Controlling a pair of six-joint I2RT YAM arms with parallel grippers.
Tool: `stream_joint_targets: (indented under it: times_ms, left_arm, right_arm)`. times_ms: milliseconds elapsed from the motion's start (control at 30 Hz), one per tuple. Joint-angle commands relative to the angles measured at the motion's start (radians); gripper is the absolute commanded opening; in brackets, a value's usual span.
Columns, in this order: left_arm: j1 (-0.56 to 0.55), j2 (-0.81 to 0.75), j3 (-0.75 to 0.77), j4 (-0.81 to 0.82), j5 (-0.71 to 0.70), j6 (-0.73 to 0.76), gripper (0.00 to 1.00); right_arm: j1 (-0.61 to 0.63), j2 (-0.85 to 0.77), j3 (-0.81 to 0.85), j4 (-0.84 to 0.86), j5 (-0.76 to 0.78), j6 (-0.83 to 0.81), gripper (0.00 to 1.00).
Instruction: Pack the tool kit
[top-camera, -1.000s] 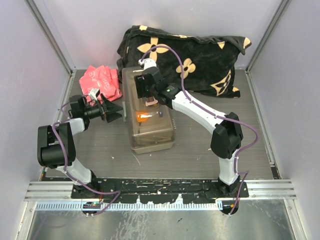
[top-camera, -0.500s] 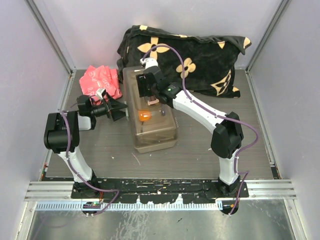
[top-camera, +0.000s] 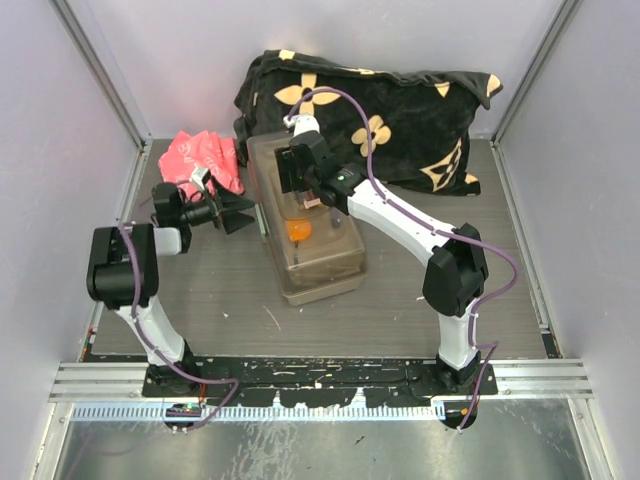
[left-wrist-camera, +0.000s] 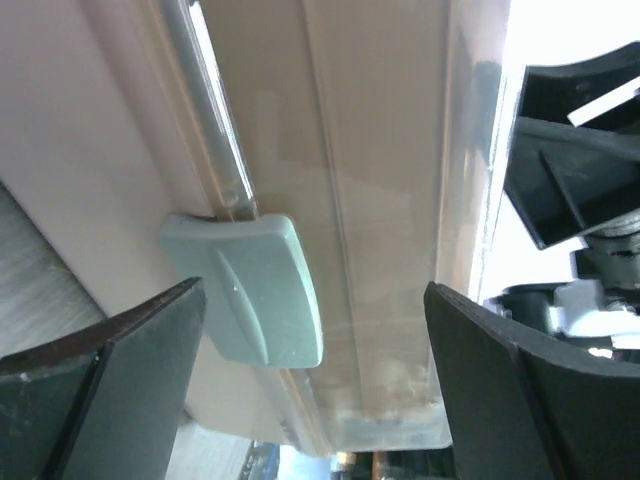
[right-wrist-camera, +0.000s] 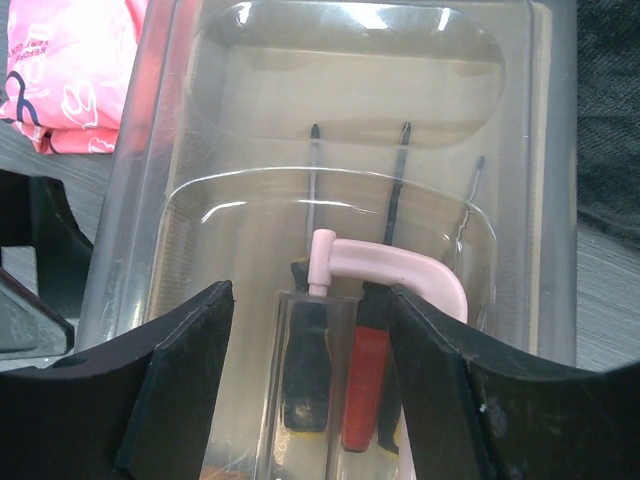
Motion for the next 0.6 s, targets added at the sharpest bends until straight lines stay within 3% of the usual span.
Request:
stream_joint_targets:
  times_ms: [0,67,133,233,367,567]
  left_arm:
    - [-0.017,-0.293,0.232,-1.079,-0.175,0.849,0.94]
    - [-0.040,-0.349,0.311,-1.273,-0.229,0.975,0.95]
    - [-0.042,-0.390,0.346,-1.335,-0.247,0.998,0.97]
    - [-0.051,-0.448,0.370,-1.431,-0.270,1.042,0.99]
    - [-0.081,-0.555,0.331,-1.477,-0.330,1.088,0.98]
    - [-0.181,-0.689,0.309,-1.580,-0.553,1.175,0.98]
  right_arm:
    - [-0.053,0.078,-0.060,-0.201,0.026,0.007,0.72]
    - [-0.053,0.061,-0.052,-0.201,0.021,0.009,0.76]
    - [-0.052,0.040,-0.044,-0.197,0.013,0.012,0.90]
    - [-0.050,-0.011,-0.053,-0.187,0.015,0.019,1.00]
    - [-0.044,-0.102,-0.116,-0.148,0.026,0.022,1.00]
    - [-0.033,-0.235,-0.222,-0.100,0.014,0.031,1.00]
